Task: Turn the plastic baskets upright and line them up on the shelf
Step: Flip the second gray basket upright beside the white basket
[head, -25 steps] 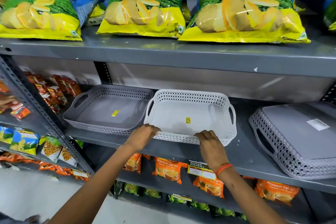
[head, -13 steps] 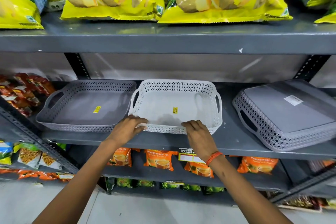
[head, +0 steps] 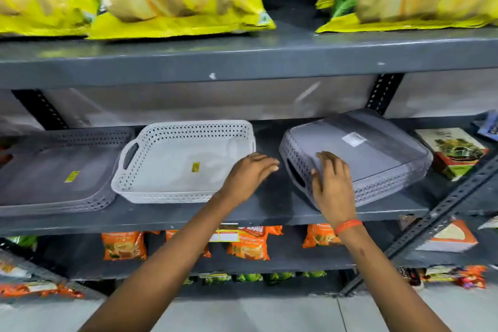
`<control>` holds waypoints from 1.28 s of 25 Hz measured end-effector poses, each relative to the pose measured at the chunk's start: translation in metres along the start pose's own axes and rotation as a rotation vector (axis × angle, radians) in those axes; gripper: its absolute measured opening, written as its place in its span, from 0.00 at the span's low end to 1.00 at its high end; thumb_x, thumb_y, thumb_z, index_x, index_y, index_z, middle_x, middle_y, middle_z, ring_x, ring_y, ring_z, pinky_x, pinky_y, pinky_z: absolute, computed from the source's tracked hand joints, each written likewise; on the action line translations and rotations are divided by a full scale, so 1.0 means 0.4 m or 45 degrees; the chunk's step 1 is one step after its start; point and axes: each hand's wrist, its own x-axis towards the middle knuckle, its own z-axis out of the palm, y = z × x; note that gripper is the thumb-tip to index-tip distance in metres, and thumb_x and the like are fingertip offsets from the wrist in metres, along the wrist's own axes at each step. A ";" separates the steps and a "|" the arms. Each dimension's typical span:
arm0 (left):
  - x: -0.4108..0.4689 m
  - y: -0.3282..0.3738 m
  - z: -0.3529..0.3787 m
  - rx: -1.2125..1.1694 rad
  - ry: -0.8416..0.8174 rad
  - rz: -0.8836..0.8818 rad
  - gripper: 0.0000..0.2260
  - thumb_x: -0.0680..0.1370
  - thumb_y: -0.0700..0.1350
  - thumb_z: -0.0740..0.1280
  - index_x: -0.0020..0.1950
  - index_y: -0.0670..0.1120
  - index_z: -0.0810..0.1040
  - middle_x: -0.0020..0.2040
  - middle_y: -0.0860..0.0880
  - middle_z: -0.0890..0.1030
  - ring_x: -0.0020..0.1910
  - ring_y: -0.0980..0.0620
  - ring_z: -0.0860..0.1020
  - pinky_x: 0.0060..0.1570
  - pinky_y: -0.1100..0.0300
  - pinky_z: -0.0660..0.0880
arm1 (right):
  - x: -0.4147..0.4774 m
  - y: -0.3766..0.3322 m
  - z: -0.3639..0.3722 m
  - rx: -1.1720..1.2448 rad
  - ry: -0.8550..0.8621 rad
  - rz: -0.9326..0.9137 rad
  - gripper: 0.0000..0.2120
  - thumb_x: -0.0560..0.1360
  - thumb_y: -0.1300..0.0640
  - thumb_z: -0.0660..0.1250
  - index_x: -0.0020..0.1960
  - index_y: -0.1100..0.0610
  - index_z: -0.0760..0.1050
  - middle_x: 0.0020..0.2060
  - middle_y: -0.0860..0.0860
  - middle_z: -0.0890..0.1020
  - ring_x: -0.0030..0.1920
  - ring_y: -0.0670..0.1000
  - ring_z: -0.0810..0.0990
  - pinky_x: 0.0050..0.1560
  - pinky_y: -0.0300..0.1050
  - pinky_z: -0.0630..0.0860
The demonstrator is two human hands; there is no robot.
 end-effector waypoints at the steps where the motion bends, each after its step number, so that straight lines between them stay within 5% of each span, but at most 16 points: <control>1: 0.032 0.028 0.043 0.015 -0.069 -0.025 0.13 0.77 0.49 0.61 0.52 0.42 0.81 0.50 0.41 0.85 0.50 0.42 0.82 0.51 0.51 0.78 | -0.006 0.053 -0.011 -0.023 0.016 0.093 0.23 0.74 0.51 0.51 0.61 0.64 0.70 0.61 0.64 0.74 0.62 0.64 0.70 0.65 0.58 0.68; 4: 0.088 0.067 0.158 0.143 -0.298 -0.152 0.10 0.77 0.44 0.64 0.55 0.41 0.78 0.56 0.40 0.83 0.55 0.41 0.80 0.53 0.48 0.77 | -0.005 0.188 -0.038 0.042 0.053 0.458 0.29 0.75 0.45 0.52 0.67 0.65 0.65 0.69 0.70 0.63 0.69 0.71 0.59 0.69 0.64 0.58; 8: 0.094 0.052 0.230 0.164 -0.413 -0.041 0.08 0.76 0.43 0.65 0.52 0.40 0.79 0.55 0.42 0.82 0.58 0.43 0.78 0.56 0.50 0.76 | 0.017 0.267 -0.060 0.395 0.031 0.885 0.29 0.78 0.53 0.61 0.72 0.65 0.55 0.73 0.70 0.48 0.72 0.71 0.50 0.71 0.63 0.54; 14: 0.079 0.082 0.245 0.288 -0.411 -0.022 0.14 0.79 0.47 0.60 0.61 0.41 0.72 0.63 0.40 0.77 0.62 0.42 0.75 0.56 0.46 0.77 | 0.042 0.331 -0.057 0.790 0.252 1.137 0.26 0.80 0.55 0.56 0.73 0.65 0.52 0.72 0.68 0.56 0.72 0.65 0.57 0.73 0.57 0.57; 17: 0.051 0.130 0.244 0.287 -0.224 0.096 0.14 0.80 0.50 0.53 0.62 0.44 0.67 0.60 0.38 0.79 0.57 0.39 0.79 0.48 0.48 0.78 | 0.074 0.345 -0.059 1.014 0.371 1.212 0.24 0.81 0.55 0.53 0.73 0.66 0.53 0.72 0.64 0.60 0.72 0.61 0.59 0.73 0.52 0.57; 23: 0.074 0.155 0.179 -0.045 0.111 -0.104 0.17 0.76 0.59 0.45 0.55 0.50 0.61 0.51 0.39 0.84 0.42 0.35 0.82 0.37 0.45 0.80 | 0.128 0.305 -0.069 1.237 0.547 0.855 0.22 0.82 0.56 0.51 0.74 0.61 0.53 0.74 0.58 0.60 0.73 0.54 0.60 0.73 0.49 0.60; 28: 0.140 0.154 0.111 -0.622 0.301 -0.311 0.16 0.80 0.56 0.48 0.52 0.46 0.68 0.52 0.47 0.82 0.46 0.51 0.83 0.48 0.50 0.80 | 0.122 0.336 0.020 0.462 -0.073 0.349 0.22 0.79 0.64 0.56 0.72 0.63 0.58 0.72 0.61 0.64 0.72 0.60 0.62 0.72 0.53 0.61; 32: 0.197 0.151 0.085 -0.909 0.330 -0.574 0.10 0.83 0.44 0.50 0.45 0.48 0.68 0.39 0.48 0.79 0.33 0.59 0.81 0.37 0.58 0.74 | 0.129 0.351 0.073 0.132 -0.561 0.011 0.19 0.79 0.60 0.56 0.69 0.66 0.63 0.70 0.62 0.67 0.72 0.59 0.63 0.74 0.51 0.58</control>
